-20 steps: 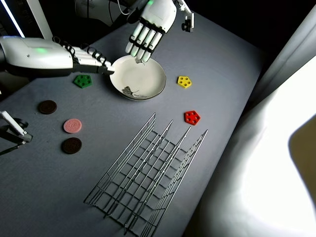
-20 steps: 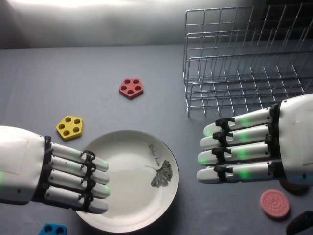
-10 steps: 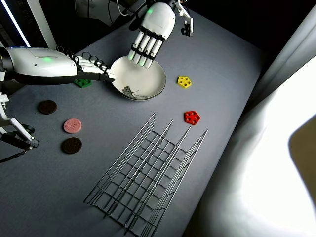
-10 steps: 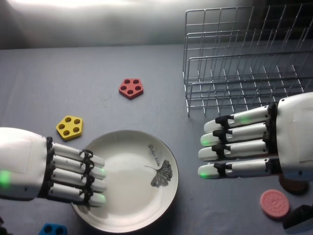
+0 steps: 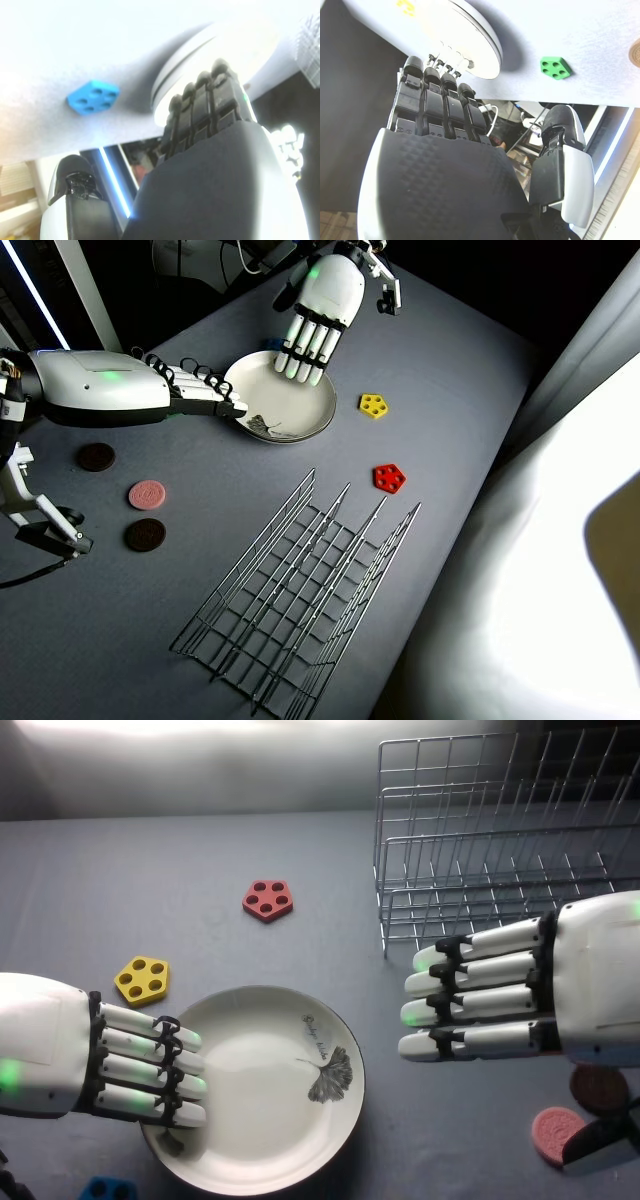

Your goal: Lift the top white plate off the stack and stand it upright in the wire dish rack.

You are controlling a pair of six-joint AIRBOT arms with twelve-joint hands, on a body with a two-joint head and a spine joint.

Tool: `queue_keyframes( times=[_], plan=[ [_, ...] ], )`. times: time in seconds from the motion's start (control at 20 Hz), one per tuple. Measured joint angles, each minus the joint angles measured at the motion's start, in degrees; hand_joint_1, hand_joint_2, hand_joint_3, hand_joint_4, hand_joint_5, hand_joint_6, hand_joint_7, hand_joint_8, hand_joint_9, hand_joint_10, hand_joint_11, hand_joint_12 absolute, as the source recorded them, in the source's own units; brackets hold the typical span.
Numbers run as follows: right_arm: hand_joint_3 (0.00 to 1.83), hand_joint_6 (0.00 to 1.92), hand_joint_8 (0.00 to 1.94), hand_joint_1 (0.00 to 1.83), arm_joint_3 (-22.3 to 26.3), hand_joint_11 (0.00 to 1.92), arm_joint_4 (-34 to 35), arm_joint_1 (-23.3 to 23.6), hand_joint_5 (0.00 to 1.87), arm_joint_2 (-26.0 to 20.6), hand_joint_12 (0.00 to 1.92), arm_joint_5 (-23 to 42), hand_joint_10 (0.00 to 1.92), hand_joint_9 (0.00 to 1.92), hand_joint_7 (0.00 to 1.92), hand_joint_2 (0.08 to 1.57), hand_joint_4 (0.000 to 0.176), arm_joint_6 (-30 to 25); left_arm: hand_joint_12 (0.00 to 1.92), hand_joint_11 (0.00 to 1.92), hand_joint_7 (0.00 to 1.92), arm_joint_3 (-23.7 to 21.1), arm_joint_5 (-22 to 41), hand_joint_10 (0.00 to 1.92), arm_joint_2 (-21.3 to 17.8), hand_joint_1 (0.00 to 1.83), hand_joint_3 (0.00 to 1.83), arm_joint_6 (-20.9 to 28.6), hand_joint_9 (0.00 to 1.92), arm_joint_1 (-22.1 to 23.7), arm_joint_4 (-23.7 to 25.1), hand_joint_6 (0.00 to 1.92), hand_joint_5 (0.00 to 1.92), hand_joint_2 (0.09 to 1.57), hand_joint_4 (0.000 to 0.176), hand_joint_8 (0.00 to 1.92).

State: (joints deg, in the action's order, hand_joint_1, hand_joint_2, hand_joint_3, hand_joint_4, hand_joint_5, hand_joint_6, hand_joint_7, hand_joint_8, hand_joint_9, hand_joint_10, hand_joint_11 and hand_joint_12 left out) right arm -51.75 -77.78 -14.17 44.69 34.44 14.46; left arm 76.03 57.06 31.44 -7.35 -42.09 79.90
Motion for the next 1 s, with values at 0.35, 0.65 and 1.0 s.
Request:
queue_keyframes(
  times=[0.35, 0.65, 1.0],
  plan=[
    [0.0, 0.0, 0.0, 0.25, -0.3, 0.1, 1.5, -0.8, 0.01, 0.6, 0.04, 0.1, 0.0, 0.06, 0.04, 1.09, 0.0, 5.8, 0.02, 0.01, 0.04, 0.6, -1.9, 0.0, 1.0, 0.25, 0.0, -1.6, 0.01, -0.9, 0.3, 0.0, 0.04, 0.98, 0.0, 0.0],
    [0.0, 0.0, 0.0, 0.26, -0.5, 0.1, 1.6, -1.1, 0.04, 0.7, 0.04, 0.9, 0.0, 0.06, 0.05, 1.08, 0.0, 6.0, 0.03, 0.05, 0.06, 0.7, -2.3, 0.01, 1.5, 0.27, 0.0, -1.8, 0.03, -1.3, 0.4, 0.01, 0.07, 0.97, 0.0, 0.01],
    [0.0, 0.01, 0.0, 0.26, -3.7, 0.12, 2.0, -2.6, 0.06, 3.8, 0.04, 1.1, 0.0, 0.08, 0.07, 1.07, 0.0, 6.0, 0.02, 0.02, 0.04, 0.9, -2.1, 0.0, 1.8, 0.27, 0.0, -1.9, 0.01, -1.9, -0.9, 0.0, 0.05, 0.98, 0.0, 0.0]
  ],
)
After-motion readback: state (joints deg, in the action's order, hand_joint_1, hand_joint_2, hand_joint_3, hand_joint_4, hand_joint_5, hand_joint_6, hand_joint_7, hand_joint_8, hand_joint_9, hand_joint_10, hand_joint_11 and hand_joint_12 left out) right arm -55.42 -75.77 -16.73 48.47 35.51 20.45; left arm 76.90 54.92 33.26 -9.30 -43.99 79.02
